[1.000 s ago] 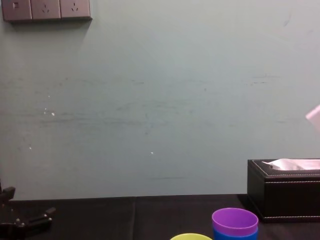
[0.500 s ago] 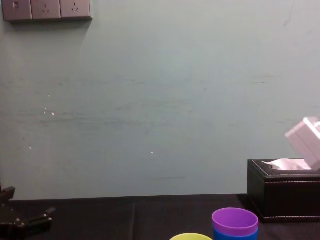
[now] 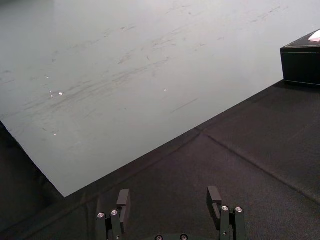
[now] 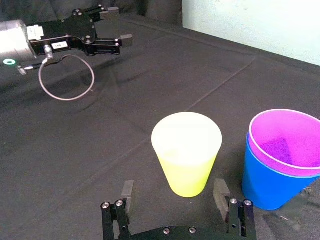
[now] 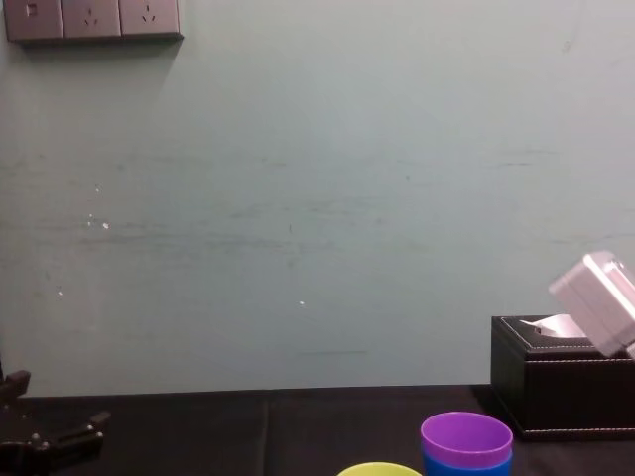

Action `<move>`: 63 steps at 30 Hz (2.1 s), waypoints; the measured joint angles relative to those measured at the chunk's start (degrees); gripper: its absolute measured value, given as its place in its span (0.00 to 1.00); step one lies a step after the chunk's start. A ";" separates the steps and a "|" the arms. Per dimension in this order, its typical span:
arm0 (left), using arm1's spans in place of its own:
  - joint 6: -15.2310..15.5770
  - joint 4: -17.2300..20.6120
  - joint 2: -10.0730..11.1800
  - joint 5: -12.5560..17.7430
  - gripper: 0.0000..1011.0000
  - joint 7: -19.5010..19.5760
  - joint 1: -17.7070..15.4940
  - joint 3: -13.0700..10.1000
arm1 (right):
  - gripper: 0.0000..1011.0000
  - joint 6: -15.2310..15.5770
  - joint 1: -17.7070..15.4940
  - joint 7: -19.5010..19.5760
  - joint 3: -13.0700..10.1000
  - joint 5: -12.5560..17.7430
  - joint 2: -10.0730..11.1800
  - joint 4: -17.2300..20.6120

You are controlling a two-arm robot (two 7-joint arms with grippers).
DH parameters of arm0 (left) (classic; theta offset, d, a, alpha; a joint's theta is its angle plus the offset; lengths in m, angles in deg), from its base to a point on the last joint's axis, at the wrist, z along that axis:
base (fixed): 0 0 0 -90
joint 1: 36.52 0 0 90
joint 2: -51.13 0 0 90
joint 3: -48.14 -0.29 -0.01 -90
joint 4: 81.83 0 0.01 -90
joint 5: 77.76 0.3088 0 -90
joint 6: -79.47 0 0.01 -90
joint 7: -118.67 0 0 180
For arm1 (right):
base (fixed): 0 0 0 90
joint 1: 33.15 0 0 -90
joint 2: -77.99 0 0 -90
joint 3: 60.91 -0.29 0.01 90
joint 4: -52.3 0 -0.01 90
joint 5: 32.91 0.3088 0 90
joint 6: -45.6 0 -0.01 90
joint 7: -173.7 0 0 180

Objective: Stack the three plastic cups sequentially using one hand.

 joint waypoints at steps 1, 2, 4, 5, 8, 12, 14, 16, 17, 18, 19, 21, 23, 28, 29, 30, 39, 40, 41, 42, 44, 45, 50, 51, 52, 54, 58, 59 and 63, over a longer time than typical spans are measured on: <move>0.00 0.00 0.00 0.00 0.99 0.00 0.00 0.00 | 0.99 -0.10 0.11 -0.08 0.01 -0.07 -0.09 -0.26; 0.00 0.00 0.00 0.00 0.99 0.00 0.00 0.00 | 0.99 -0.19 0.22 -0.21 0.03 -0.13 -0.19 -0.50; 0.00 0.00 0.00 0.00 0.99 0.00 0.00 0.00 | 0.99 -0.44 0.59 -0.43 0.08 -0.27 -0.46 -1.15; 0.00 0.00 0.00 0.00 0.99 0.00 0.00 0.00 | 0.99 -0.55 0.74 -0.54 0.10 -0.32 -0.58 -1.38; 0.00 0.00 0.00 0.00 0.99 0.00 0.00 0.00 | 0.99 -0.89 1.28 -0.86 0.16 -0.54 -1.00 -2.33; 0.00 0.00 0.00 0.00 0.99 0.00 0.00 0.00 | 0.99 -1.01 1.91 -1.14 0.30 -0.69 -1.52 -3.00; 0.00 0.00 0.00 0.00 0.99 0.00 0.00 0.00 | 0.99 -1.02 2.17 -1.21 0.41 -0.77 -1.72 -3.21; 0.00 0.00 0.00 0.00 0.99 0.00 0.00 0.00 | 0.99 -1.02 2.52 -1.25 0.53 -0.95 -2.00 -3.45; 0.00 0.00 0.00 0.00 0.99 0.00 0.00 0.00 | 0.99 -1.00 2.74 -1.25 0.59 -1.06 -2.17 -3.61; 0.00 0.00 0.00 0.00 0.99 0.00 0.00 0.00 | 0.99 -0.98 2.83 -1.25 0.62 -1.10 -2.26 -3.70; 0.00 0.00 0.00 0.00 0.99 0.00 0.00 0.00 | 0.99 -0.97 2.92 -1.25 0.65 -1.15 -2.35 -3.80; 0.00 0.00 0.00 0.00 0.99 0.00 0.00 0.00 | 0.99 -0.93 3.08 -1.25 0.70 -1.23 -2.53 -4.01; 0.00 0.00 0.00 0.00 0.99 0.00 0.00 0.00 | 0.99 -0.80 3.29 -1.22 0.77 -1.38 -2.76 -4.26; 0.00 0.00 0.00 0.00 0.99 0.00 0.00 0.00 | 0.99 -0.55 3.81 -1.19 0.94 -1.68 -3.26 -4.92; 0.00 0.00 0.00 0.00 0.99 0.00 0.00 0.00 | 0.99 -0.53 3.88 -1.18 0.94 -1.70 -3.34 -5.05; 0.00 0.00 0.00 0.00 0.99 0.00 0.00 0.00 | 0.99 -0.52 3.95 -1.18 0.95 -1.73 -3.43 -5.19; 0.00 0.00 0.00 0.00 0.99 0.00 0.00 0.00 | 0.99 -1.26 4.73 -0.93 0.87 -1.84 -5.00 -7.23; 0.00 0.00 0.00 0.00 0.99 0.00 0.00 0.00 | 0.99 -1.43 4.84 -0.90 0.87 -1.87 -5.24 -7.57; 0.00 0.00 0.00 0.00 0.99 0.00 0.00 0.00 | 0.99 -1.52 4.91 -0.90 0.87 -1.88 -5.38 -7.73; 0.00 0.00 0.00 0.00 0.99 0.00 0.00 0.00 | 0.99 -1.61 4.97 -0.90 0.87 -1.89 -5.51 -7.89; 0.00 0.00 0.00 0.00 0.99 0.00 0.00 0.00 | 0.99 -1.81 5.11 -0.92 0.92 -1.90 -5.83 -8.30; 0.00 0.00 0.00 0.00 0.99 0.00 0.00 0.00 | 0.99 -1.86 5.15 -0.93 0.94 -1.91 -5.92 -8.40; 0.00 0.00 0.00 0.00 0.99 0.00 0.00 0.00 | 0.99 -2.15 5.44 -1.09 1.13 -2.02 -6.30 -8.93; 0.00 0.00 0.00 0.00 0.99 0.00 0.00 0.00 | 0.99 -2.18 5.49 -1.13 1.17 -2.05 -6.35 -8.99; 0.00 0.00 0.00 0.00 0.99 0.00 0.00 0.00 | 0.99 -2.21 5.53 -1.17 1.22 -2.08 -6.38 -9.04; 0.00 0.00 0.00 0.00 0.99 0.00 0.00 0.00 | 0.99 -2.25 5.58 -1.23 1.32 -2.14 -6.45 -9.08; 0.00 0.00 0.00 0.00 0.99 0.00 0.00 0.00 | 0.99 -2.39 5.62 -1.35 1.44 -2.24 -6.59 -9.12; 0.00 0.00 0.00 0.00 0.99 0.00 0.00 0.00 | 0.99 -2.56 5.62 -1.50 1.45 -2.24 -6.61 -9.12; 0.00 0.00 0.00 0.00 0.99 0.00 0.00 0.00 | 0.99 -2.63 5.62 -1.57 1.45 -2.24 -6.63 -9.12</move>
